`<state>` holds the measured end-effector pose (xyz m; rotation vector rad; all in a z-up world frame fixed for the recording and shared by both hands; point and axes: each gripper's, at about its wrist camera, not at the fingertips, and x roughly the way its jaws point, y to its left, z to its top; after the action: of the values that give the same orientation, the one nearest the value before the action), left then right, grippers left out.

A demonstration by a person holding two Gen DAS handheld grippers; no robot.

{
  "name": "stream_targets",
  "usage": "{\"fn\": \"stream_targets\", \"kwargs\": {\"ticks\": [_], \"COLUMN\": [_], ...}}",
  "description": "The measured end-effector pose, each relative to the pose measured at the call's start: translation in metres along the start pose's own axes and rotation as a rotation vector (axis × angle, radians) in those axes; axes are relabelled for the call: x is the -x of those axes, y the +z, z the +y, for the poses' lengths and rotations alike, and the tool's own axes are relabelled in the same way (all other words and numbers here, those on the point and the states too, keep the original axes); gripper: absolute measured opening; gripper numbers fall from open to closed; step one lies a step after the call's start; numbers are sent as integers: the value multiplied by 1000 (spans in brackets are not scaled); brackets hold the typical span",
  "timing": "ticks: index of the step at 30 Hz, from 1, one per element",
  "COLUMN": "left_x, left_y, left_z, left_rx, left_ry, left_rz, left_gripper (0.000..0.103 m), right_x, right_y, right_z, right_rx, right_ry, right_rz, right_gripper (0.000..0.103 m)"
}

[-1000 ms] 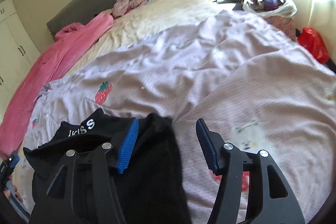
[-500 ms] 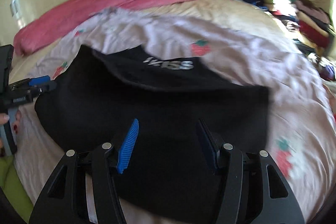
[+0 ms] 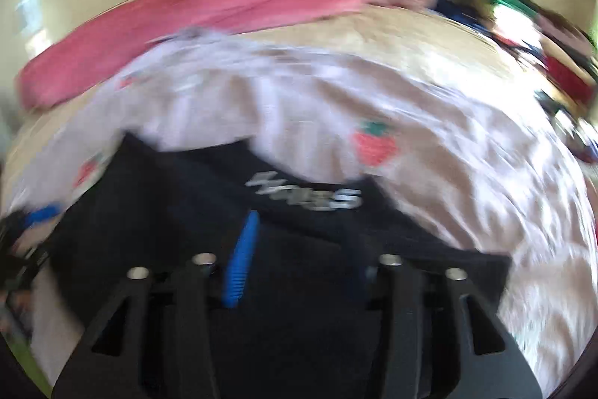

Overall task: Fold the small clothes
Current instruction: 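Fold the hem edge over again toward the collar with both grippers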

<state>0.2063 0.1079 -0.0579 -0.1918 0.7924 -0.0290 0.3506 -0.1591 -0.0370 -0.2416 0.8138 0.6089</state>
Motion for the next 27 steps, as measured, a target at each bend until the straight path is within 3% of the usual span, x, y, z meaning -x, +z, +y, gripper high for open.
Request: {"fn": "stream_targets", "kwargs": {"ticks": [2,8,9,10,12,14,20,22,24,27], "left_x": [2,10,9,9,8,8,6,5,5,6], "left_y": [1,2,3,3,2,1,1,0,0,-2], "left_z": [-1,0,1,1,2,2,-1,0,0,0], "left_rx": [-3,-4,-3,-1,-1,-2,-5,-6,-6,-8], "left_ry": [-9,-14,-18,-20,-25,-25,-39,-33,-28,-22], "left_rz": [-6,-27,-24,-20,-19,-16,-9,-5,-2,0], "left_gripper": [72,72,72,72,72,72,72,72,72,72], "right_x": [-4,-55,-61,-72,-76,-68,-59,-67,-59,-19], "right_y": [6,18,16,14,12,16,30,25,22,15], "right_z": [17,41,45,47,50,53,29,30,22,-1], "right_rx": [84,222,244,259,255,271,176,179,119,9], "right_ry": [56,101,91,95,124,91,-37,-74,-63,-60], "right_rz": [14,131,153,188,202,167,70,84,75,-38], "right_gripper": [59,58,50,25,9,7,11,26,28,44]}}
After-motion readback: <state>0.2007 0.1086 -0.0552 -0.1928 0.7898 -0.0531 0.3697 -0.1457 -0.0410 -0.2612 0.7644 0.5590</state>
